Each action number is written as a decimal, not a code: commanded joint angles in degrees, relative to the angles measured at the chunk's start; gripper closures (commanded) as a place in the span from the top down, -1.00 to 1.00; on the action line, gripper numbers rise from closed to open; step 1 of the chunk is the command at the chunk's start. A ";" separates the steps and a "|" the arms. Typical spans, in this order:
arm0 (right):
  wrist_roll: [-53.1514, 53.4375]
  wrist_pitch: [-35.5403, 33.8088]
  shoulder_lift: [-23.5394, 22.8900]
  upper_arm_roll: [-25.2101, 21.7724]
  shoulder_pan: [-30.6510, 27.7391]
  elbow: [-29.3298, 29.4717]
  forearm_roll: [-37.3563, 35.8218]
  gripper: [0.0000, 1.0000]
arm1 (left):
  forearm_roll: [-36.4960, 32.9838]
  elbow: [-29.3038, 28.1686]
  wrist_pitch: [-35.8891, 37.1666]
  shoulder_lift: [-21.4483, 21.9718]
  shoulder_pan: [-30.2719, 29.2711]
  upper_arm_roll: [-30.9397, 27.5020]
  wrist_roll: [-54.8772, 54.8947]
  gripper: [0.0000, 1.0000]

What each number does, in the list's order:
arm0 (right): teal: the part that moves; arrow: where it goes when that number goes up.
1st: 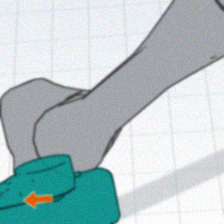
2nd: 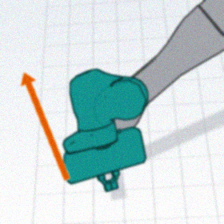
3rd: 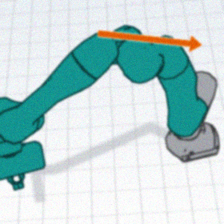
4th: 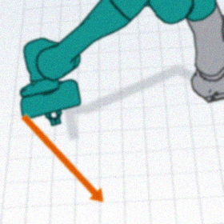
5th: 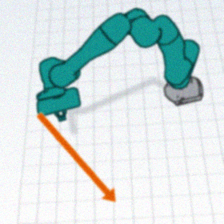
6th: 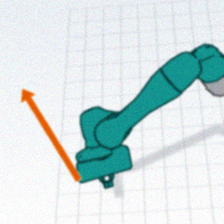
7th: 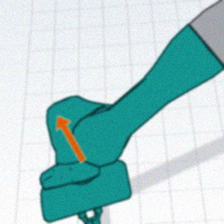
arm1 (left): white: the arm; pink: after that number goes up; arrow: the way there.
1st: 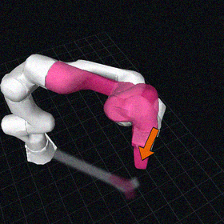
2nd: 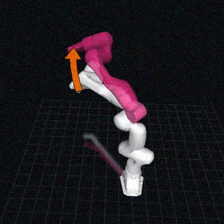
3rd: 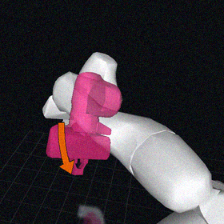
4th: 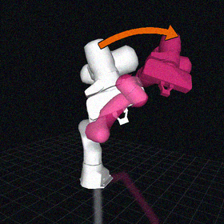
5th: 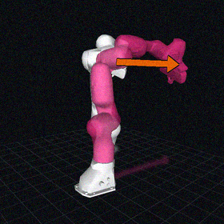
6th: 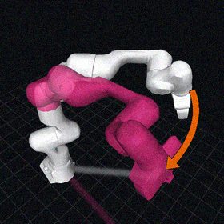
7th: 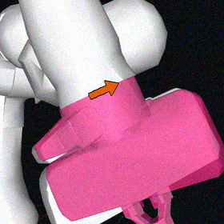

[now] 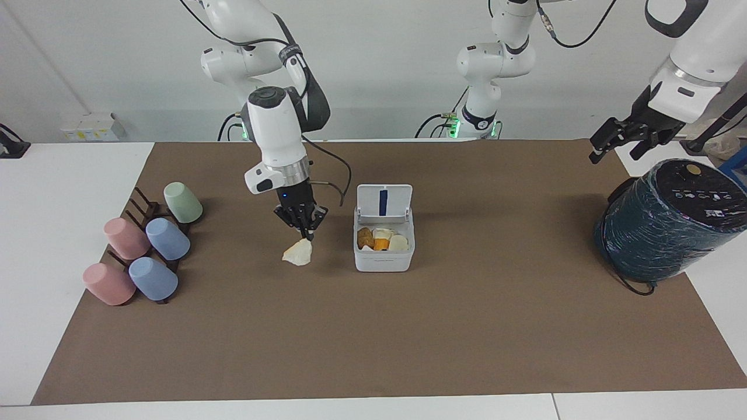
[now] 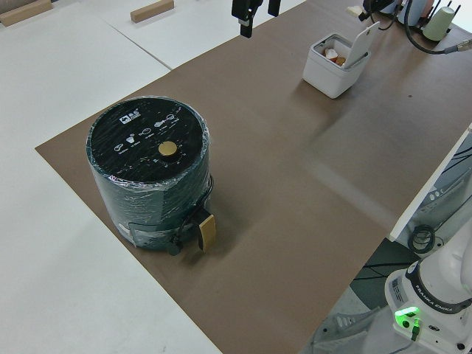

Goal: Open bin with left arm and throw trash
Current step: 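Carry the bread slice into the bin with the right gripper and release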

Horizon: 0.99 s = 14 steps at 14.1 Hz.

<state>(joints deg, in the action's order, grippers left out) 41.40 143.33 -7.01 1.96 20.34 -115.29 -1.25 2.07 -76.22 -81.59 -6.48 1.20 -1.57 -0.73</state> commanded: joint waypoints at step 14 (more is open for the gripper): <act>16.78 0.37 -4.16 1.21 10.95 6.13 4.40 1.00 | -1.72 -20.20 -16.14 10.26 5.92 0.86 -4.63 1.00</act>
<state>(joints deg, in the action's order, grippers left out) 56.89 143.35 -10.87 2.37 31.79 -109.58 0.62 1.47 -94.26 -96.16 2.27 7.05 -0.69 -5.11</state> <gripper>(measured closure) 0.736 0.000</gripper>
